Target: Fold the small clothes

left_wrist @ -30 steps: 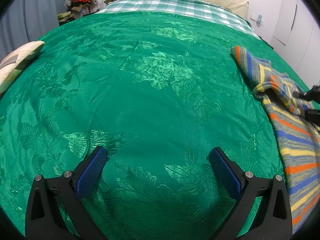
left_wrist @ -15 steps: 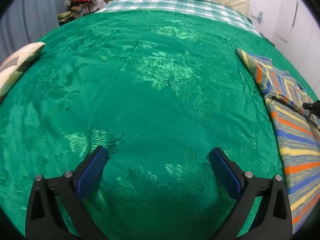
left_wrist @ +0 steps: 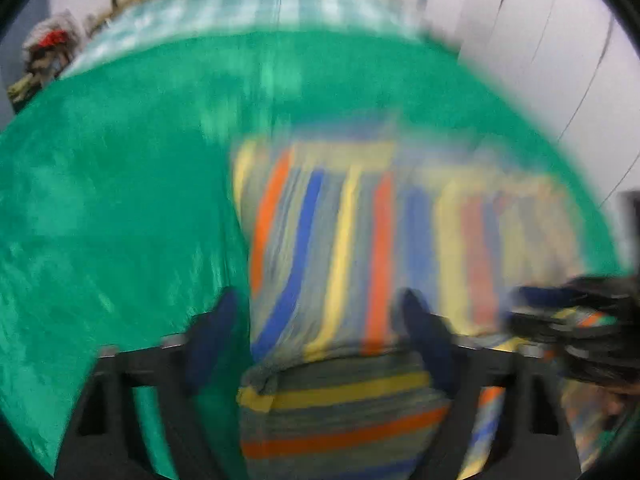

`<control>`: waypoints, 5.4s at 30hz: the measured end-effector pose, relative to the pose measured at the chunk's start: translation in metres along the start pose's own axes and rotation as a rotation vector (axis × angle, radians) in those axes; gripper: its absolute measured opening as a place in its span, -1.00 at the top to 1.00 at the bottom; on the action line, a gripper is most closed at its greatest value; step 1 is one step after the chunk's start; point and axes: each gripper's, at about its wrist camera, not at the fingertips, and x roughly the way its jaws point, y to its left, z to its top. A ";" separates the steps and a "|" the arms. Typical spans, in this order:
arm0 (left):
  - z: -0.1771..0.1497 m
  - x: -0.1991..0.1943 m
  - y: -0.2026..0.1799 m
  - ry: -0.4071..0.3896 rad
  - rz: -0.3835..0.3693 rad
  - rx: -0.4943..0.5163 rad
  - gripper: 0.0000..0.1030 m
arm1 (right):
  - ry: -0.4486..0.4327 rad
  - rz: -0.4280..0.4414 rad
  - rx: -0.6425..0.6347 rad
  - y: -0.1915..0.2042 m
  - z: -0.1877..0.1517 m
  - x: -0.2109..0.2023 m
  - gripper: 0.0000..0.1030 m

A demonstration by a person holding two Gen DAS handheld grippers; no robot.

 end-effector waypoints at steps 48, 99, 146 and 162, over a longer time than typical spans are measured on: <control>-0.267 -0.121 -0.034 0.138 0.098 0.173 -0.99 | 0.172 -0.296 0.041 0.088 -0.283 -0.101 -0.17; -0.282 -0.200 0.004 0.208 -0.005 0.085 -0.95 | 0.273 -0.225 0.173 0.035 -0.294 -0.181 -0.22; 0.114 -0.021 0.119 -0.111 -0.132 -0.398 -0.20 | -0.420 0.062 0.650 -0.237 0.016 -0.093 0.03; -0.049 -0.063 0.003 -0.048 -0.062 0.177 -0.18 | -0.078 -0.183 -0.036 -0.097 -0.067 -0.098 0.17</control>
